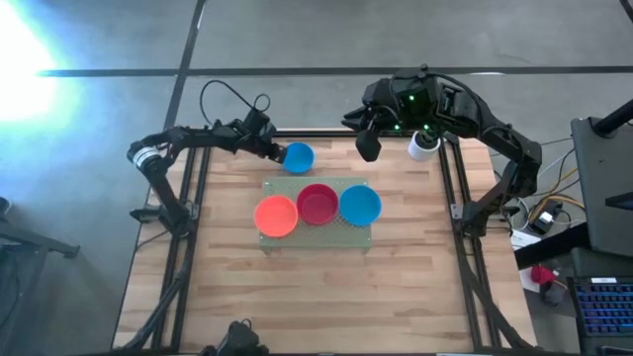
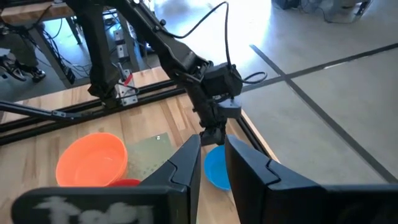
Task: Pick & Place Mini bowls
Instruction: Stack the blue bowl on top of the other blue bowls on the shelf
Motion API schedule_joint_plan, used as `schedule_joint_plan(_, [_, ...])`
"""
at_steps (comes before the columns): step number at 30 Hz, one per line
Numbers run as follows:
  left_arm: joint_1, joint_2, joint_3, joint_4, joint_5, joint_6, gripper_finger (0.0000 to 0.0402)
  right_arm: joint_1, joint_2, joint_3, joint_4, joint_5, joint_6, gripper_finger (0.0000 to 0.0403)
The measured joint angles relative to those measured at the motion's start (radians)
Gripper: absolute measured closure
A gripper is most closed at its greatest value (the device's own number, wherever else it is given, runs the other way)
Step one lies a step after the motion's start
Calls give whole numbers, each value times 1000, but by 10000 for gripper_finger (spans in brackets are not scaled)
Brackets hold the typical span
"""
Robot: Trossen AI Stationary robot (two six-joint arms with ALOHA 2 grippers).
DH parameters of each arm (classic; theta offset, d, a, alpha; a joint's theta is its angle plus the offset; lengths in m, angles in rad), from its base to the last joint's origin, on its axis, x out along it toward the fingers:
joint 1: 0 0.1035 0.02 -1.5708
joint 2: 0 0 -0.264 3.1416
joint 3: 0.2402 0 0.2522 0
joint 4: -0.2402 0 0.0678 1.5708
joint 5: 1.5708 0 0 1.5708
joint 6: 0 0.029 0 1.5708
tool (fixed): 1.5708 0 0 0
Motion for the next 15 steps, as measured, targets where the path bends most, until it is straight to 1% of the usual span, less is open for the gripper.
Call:
schedule_joint_plan(3, [-18, 16, 13, -4, 14, 3, 335, 0, 0, 0, 2, 0, 0, 335])
schedule_joint_plan(15, [-114, 66, 65, 51, 16, -19, 335, 0, 0, 0, 5, 0, -2, 335])
